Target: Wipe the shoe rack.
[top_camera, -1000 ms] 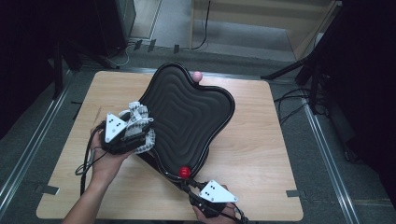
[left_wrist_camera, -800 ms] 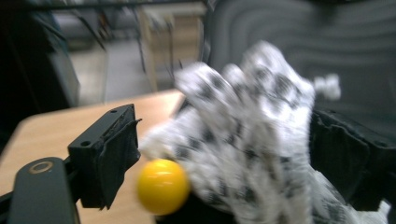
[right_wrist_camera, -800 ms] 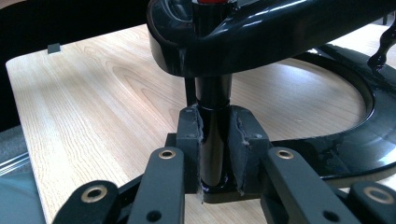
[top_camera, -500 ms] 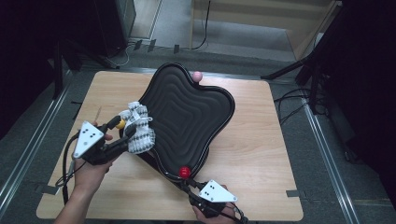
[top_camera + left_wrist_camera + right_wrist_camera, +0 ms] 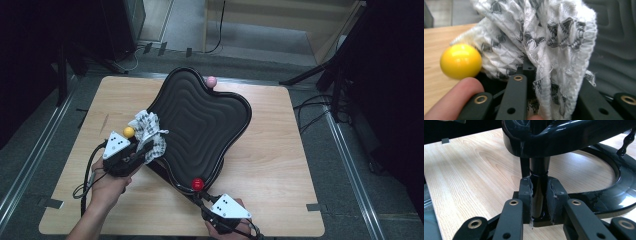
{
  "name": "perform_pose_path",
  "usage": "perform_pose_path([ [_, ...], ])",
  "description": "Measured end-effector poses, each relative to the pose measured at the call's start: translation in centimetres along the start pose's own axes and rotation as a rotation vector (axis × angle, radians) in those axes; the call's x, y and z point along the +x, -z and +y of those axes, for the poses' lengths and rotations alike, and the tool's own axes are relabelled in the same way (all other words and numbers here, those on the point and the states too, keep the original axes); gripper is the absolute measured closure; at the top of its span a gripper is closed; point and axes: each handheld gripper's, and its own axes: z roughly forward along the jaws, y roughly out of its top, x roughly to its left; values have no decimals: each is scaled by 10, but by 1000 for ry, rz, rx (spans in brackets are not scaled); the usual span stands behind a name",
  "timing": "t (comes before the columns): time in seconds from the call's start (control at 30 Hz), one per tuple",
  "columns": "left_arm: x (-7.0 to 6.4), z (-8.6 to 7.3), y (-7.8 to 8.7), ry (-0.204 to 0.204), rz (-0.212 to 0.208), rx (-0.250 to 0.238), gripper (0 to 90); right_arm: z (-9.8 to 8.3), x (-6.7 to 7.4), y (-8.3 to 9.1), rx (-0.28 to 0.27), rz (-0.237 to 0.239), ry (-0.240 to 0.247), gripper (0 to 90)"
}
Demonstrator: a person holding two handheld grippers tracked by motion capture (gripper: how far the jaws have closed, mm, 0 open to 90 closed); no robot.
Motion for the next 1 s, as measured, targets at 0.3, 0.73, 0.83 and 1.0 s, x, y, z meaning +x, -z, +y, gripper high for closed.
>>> perform_pose_path([
  [0.3, 0, 23, -20, 28, 55, -58, 769, 1, -1, 0, 8, 9, -5, 754],
  [0.73, -2, 87, -63, 36, -18, -305, 809, 0, -1, 0, 6, 13, -3, 754],
  [0.83, -9, 100, -82, 30, -21, -329, 806, 0, -2, 0, 7, 16, -6, 754],
  [1.0, -15, 113, -101, 35, -21, -270, 773, 0, -2, 0, 8, 18, -3, 754],
])
